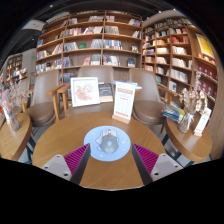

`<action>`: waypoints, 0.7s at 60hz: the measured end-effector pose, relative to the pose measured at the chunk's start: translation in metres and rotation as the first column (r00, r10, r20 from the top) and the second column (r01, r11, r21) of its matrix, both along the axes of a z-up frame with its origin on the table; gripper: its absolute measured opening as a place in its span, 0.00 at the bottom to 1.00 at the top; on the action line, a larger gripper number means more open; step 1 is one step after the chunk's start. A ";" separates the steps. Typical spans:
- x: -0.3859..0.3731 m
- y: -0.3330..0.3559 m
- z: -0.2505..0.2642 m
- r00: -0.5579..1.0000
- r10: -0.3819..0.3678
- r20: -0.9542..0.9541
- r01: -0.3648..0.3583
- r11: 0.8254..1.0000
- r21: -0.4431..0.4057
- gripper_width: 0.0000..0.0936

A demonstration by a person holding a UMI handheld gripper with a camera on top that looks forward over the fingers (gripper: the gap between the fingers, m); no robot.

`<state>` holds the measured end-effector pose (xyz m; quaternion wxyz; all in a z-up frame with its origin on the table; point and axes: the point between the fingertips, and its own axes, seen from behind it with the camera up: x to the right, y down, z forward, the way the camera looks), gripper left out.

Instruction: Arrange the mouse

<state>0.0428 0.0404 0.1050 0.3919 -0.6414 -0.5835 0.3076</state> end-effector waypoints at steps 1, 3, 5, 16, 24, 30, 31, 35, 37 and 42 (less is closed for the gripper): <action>0.010 -0.001 0.006 1.000 0.000 -0.007 0.000 1.000 0.001 0.91; 0.031 -0.003 0.016 1.000 -0.003 -0.016 0.003 1.000 0.001 0.91; 0.051 -0.005 0.024 1.000 -0.011 -0.019 0.011 1.000 -0.003 0.91; 0.157 -0.025 0.060 0.999 0.028 -0.042 -0.030 0.999 -0.035 0.91; 0.218 -0.024 0.078 0.999 0.013 -0.051 -0.014 1.000 -0.024 0.91; 0.247 -0.025 0.092 0.996 0.030 -0.080 -0.031 0.999 -0.010 0.91; 0.249 -0.027 0.096 0.996 0.032 -0.085 -0.033 0.999 -0.006 0.91; 0.260 -0.023 0.102 0.993 0.038 -0.109 -0.038 0.999 0.001 0.91; 0.264 -0.021 0.104 0.993 0.030 -0.117 -0.031 1.000 -0.002 0.92; 0.269 -0.019 0.109 0.991 0.029 -0.131 -0.029 1.000 -0.001 0.92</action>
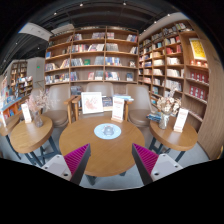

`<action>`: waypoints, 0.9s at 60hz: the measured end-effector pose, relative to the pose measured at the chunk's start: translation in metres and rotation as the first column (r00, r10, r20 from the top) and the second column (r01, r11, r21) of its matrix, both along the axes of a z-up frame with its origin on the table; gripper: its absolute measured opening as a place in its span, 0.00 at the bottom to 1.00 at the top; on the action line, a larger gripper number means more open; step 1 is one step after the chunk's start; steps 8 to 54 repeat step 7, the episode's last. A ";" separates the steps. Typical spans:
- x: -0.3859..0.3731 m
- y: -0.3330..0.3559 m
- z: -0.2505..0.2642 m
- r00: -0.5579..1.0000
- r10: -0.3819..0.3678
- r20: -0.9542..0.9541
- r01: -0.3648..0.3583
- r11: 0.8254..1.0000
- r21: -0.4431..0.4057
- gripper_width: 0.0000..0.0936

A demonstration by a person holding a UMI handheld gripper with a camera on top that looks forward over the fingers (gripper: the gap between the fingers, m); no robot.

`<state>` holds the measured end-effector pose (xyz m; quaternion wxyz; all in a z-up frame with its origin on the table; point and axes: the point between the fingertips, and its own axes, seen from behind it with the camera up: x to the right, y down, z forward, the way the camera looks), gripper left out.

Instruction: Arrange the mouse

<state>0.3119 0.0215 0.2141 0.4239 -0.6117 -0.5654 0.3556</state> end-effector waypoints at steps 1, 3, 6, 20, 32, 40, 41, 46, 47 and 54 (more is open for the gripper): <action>0.001 0.000 0.000 1.000 0.004 -0.001 -0.004 1.000 -0.001 0.92; 0.003 -0.004 -0.001 1.000 0.008 -0.001 -0.008 1.000 -0.003 0.91; 0.005 -0.006 -0.001 1.000 0.021 0.005 -0.021 1.000 -0.005 0.92; 0.006 -0.007 -0.001 1.000 0.024 0.007 -0.024 1.000 -0.007 0.91; 0.006 -0.007 -0.001 1.000 0.024 0.007 -0.024 1.000 -0.007 0.91; 0.006 -0.007 -0.001 1.000 0.024 0.007 -0.024 1.000 -0.007 0.91; 0.006 -0.007 -0.001 1.000 0.024 0.007 -0.024 1.000 -0.007 0.91; 0.006 -0.007 -0.001 1.000 0.024 0.007 -0.024 1.000 -0.007 0.91; 0.006 -0.007 -0.001 1.000 0.024 0.007 -0.024 1.000 -0.007 0.91; 0.006 -0.007 -0.001 1.000 0.024 0.007 -0.024 1.000 -0.007 0.91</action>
